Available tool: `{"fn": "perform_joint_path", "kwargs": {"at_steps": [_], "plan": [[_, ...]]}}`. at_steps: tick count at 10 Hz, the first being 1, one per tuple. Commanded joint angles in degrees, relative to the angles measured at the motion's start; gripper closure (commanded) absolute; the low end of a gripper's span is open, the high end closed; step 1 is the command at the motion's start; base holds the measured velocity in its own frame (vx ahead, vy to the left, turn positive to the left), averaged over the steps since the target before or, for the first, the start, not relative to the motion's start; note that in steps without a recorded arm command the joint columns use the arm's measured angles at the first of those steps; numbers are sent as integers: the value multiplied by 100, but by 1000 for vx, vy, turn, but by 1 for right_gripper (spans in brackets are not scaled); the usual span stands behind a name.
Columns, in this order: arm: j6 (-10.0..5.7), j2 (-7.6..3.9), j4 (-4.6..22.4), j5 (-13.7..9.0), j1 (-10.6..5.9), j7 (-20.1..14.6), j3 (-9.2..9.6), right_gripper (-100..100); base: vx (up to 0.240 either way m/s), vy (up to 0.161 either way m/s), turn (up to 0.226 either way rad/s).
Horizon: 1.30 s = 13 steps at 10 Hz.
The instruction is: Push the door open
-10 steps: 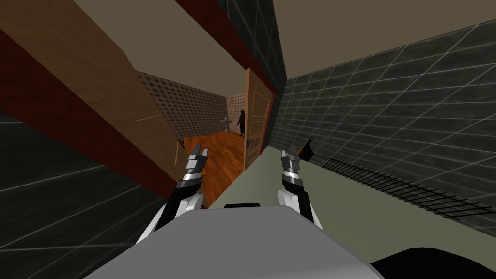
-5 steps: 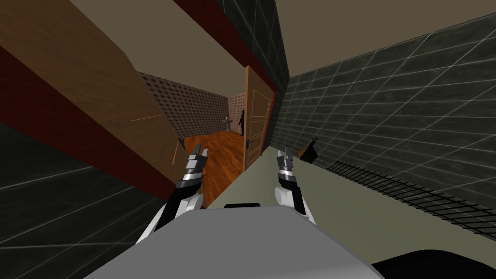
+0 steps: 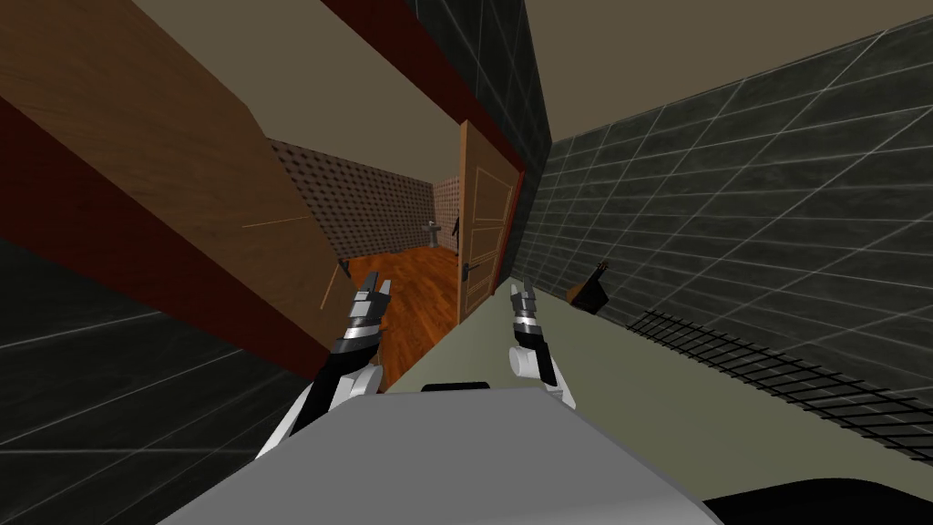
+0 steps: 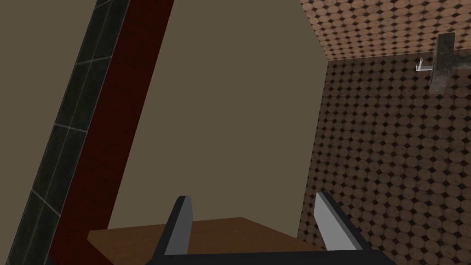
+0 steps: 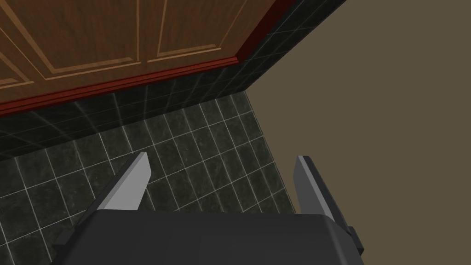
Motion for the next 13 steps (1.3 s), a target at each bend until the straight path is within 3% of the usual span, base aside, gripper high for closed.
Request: {"fn": "perform_joint_path", "kwargs": {"at_steps": [1,2,3,5,8,12,13], "plan": [[7,-37,286,9,-197,-56,85,-100,55,-92,85],[-2,-69,444,10,-329,-95,129,-100,66,-99,105],[-2,-69,519,10,-329,-95,129,-100,42,-66,43],[-19,-132,882,12,-603,-176,222,-100,49,-68,82],[-28,-163,1195,13,-748,-218,271,-100,32,-62,57],[-66,-280,2062,17,-1352,-397,475,-100,62,-97,113],[-66,-280,2168,17,-1352,-397,475,-100,50,-82,44]]}}
